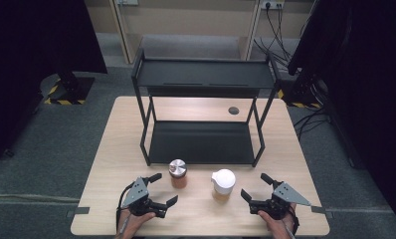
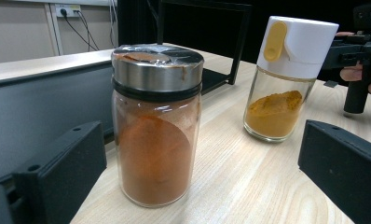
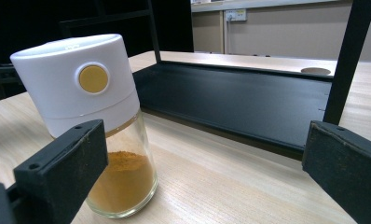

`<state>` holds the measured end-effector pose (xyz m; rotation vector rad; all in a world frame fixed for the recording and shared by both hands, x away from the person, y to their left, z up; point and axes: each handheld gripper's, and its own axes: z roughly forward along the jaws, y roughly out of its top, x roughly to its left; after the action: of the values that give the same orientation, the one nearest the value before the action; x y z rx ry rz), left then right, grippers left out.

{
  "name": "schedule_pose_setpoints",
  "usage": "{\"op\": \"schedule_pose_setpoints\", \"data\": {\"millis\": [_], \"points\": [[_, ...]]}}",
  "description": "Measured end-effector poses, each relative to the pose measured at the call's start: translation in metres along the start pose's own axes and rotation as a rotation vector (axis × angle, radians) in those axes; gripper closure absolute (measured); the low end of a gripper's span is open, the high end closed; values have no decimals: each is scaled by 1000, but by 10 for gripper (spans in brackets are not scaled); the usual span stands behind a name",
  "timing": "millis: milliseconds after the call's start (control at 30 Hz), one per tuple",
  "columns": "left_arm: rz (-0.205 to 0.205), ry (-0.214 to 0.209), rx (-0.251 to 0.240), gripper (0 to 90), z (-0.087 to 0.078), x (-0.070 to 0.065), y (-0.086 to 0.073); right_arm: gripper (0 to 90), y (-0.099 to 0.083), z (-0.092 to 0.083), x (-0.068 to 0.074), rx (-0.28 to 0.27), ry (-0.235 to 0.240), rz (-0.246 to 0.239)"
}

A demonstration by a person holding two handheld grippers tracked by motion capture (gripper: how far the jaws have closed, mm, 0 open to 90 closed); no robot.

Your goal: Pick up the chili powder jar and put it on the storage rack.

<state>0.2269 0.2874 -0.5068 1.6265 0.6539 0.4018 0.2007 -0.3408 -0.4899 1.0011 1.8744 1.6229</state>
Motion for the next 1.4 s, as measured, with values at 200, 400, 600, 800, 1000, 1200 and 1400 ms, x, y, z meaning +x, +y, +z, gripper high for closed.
{"op": "schedule_pose_setpoints", "data": {"millis": [200,400,600,800,1000,1200,1400], "points": [[4,-2,2,2,0,0,0,4,-1,0,-1,1,6,9],[2,-2,1,2,0,0,0,4,-2,1,-2,0,5,23],[5,-4,1,2,1,-1,0,4,-3,0,-2,-5,7,27],[4,0,1,2,2,-2,0,4,-3,1,-3,-3,2,39],[3,4,6,2,5,-2,0,4,-5,0,-5,-11,-4,51],[13,9,12,2,7,1,4,4,-5,1,-4,-10,-3,53],[7,26,20,2,12,5,7,4,-5,1,-5,-11,-1,56]]}}
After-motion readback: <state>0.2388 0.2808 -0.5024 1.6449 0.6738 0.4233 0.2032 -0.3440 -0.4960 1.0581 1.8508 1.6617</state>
